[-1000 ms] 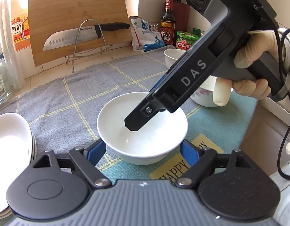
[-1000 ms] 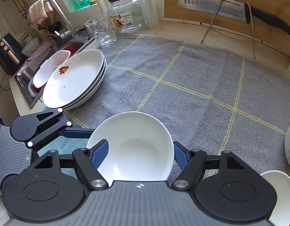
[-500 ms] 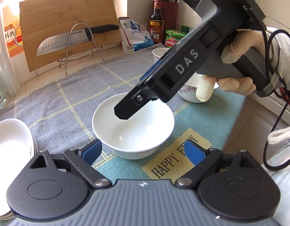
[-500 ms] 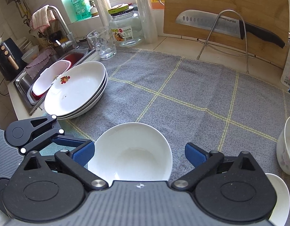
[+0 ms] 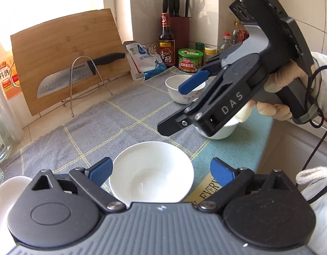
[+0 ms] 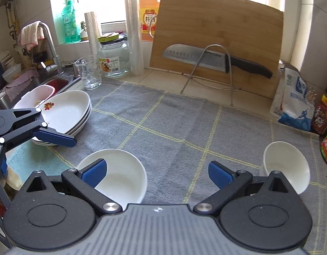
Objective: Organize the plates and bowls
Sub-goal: 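Move the left gripper toward another white bowl on the towel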
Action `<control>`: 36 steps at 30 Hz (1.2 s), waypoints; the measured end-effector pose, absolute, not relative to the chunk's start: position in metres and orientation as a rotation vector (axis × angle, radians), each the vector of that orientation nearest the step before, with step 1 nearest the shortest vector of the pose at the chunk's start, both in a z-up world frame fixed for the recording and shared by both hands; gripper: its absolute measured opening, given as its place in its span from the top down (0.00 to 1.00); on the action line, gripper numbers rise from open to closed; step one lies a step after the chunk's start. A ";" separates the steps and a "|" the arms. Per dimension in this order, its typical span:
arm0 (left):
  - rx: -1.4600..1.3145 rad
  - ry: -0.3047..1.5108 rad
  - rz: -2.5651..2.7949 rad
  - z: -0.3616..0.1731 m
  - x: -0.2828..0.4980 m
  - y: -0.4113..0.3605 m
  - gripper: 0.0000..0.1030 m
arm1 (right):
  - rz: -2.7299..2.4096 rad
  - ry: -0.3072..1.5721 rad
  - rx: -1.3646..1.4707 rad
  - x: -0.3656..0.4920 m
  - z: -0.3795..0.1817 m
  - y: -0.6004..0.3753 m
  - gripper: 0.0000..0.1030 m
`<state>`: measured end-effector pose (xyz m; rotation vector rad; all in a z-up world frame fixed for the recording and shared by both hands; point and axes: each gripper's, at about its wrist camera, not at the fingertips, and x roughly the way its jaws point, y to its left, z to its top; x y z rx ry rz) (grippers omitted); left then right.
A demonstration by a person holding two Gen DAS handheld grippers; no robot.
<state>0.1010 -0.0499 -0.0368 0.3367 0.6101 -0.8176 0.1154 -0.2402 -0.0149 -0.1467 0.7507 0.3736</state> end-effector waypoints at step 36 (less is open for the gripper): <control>0.403 0.777 -0.995 -0.062 0.171 -0.207 0.09 | 0.179 0.771 -0.161 0.051 -0.068 -0.349 0.00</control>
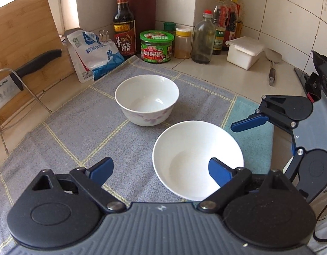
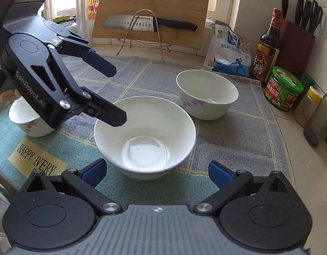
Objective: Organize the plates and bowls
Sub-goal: 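Close the left gripper on the rim of the white bowl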
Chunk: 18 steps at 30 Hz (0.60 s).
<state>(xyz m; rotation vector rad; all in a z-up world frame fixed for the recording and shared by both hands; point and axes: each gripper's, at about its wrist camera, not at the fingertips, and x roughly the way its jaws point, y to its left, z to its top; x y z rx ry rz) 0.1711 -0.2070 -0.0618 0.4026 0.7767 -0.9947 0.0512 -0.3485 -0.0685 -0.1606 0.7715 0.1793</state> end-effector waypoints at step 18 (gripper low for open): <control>0.411 0.906 -0.973 -0.075 0.185 -0.238 0.45 | 0.366 0.728 -0.196 0.058 -0.073 -0.359 0.16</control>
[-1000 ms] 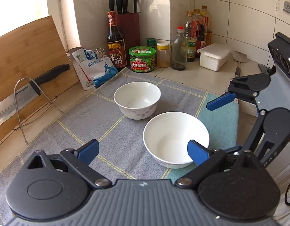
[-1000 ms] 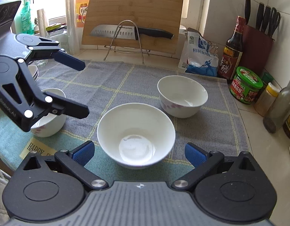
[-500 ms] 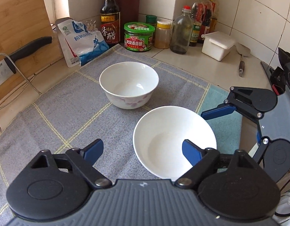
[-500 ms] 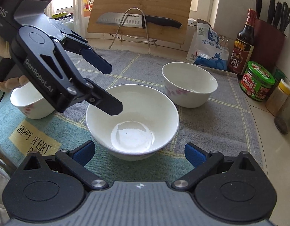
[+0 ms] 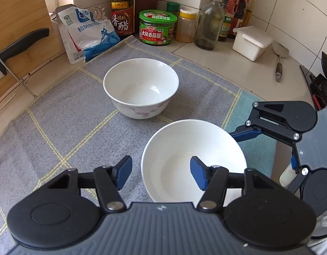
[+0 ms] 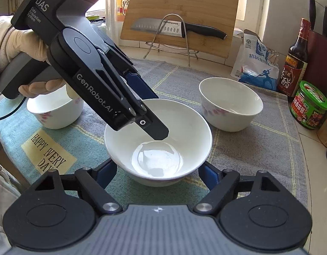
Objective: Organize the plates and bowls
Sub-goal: 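Close the left gripper on the rim of the white bowl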
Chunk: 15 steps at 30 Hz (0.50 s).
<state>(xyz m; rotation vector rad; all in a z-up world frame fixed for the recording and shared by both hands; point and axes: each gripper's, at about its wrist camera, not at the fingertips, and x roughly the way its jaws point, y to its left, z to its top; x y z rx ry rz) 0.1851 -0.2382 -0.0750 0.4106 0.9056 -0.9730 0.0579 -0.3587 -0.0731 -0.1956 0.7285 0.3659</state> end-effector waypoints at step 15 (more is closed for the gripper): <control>0.414 0.934 -1.001 -0.077 0.186 -0.245 0.50 | 0.383 0.739 -0.198 0.062 -0.071 -0.360 0.16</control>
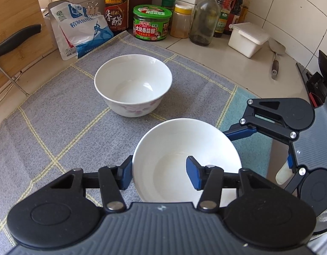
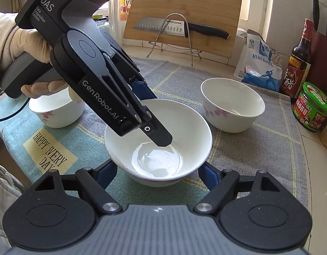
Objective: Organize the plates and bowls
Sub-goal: 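Close the left gripper on the rim of the white bowl, then carry the bowl with the left gripper and lower it into the other bowl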
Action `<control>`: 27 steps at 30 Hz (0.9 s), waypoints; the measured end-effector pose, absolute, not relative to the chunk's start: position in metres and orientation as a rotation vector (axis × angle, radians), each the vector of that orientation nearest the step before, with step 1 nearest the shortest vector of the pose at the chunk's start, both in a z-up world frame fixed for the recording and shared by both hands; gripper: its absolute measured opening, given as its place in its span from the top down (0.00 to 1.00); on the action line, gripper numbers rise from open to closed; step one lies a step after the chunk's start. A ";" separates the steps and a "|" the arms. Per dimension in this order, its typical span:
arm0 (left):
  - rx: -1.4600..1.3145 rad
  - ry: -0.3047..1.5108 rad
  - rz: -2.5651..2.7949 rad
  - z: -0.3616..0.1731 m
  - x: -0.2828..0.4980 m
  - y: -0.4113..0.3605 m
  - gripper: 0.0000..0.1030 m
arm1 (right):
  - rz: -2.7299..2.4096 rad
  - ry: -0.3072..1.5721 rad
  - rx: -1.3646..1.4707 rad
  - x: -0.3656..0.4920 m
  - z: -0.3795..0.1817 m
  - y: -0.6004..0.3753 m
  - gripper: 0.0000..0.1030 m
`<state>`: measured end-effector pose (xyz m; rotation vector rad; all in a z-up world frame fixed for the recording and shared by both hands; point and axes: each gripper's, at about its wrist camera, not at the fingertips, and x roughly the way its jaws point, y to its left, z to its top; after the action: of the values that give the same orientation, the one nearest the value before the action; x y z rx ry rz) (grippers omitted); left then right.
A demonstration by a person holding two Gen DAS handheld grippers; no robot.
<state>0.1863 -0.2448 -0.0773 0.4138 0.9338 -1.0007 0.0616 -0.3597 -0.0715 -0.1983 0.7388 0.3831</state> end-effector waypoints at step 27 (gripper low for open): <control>0.348 0.864 -0.952 -0.035 0.178 -0.176 0.50 | 0.465 0.738 -0.234 0.068 -0.036 -0.313 0.16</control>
<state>0.1775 -0.1755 -0.0346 0.3484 0.8642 -0.9518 0.0684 -0.3129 -0.0361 -0.2343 0.7380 0.4645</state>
